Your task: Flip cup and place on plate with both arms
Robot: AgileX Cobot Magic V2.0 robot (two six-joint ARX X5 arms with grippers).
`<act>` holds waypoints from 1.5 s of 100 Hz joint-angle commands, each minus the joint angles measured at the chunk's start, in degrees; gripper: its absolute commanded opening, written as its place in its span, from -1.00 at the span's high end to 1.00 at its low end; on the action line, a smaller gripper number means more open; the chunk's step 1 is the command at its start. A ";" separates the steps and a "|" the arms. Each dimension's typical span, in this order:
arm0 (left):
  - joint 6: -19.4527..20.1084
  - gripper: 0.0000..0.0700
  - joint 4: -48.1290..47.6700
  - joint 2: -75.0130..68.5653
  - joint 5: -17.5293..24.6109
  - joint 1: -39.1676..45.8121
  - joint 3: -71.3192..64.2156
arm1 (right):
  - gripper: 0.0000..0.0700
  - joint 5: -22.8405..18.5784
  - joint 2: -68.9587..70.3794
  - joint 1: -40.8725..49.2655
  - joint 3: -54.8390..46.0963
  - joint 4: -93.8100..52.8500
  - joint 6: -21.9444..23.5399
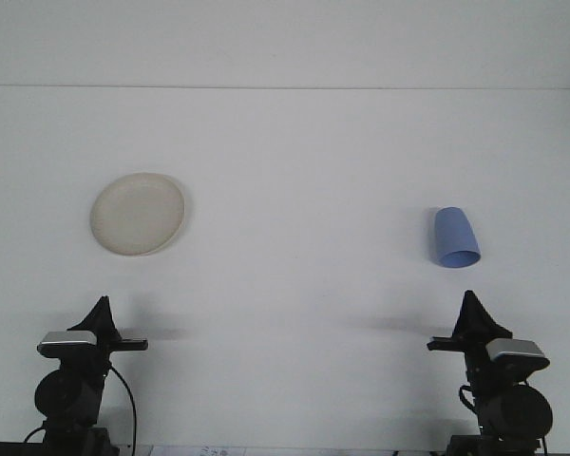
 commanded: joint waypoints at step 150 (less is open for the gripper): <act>0.74 0.96 0.70 -0.07 -0.28 0.11 -1.11 | -0.25 1.33 78.66 -12.94 21.49 26.12 -26.12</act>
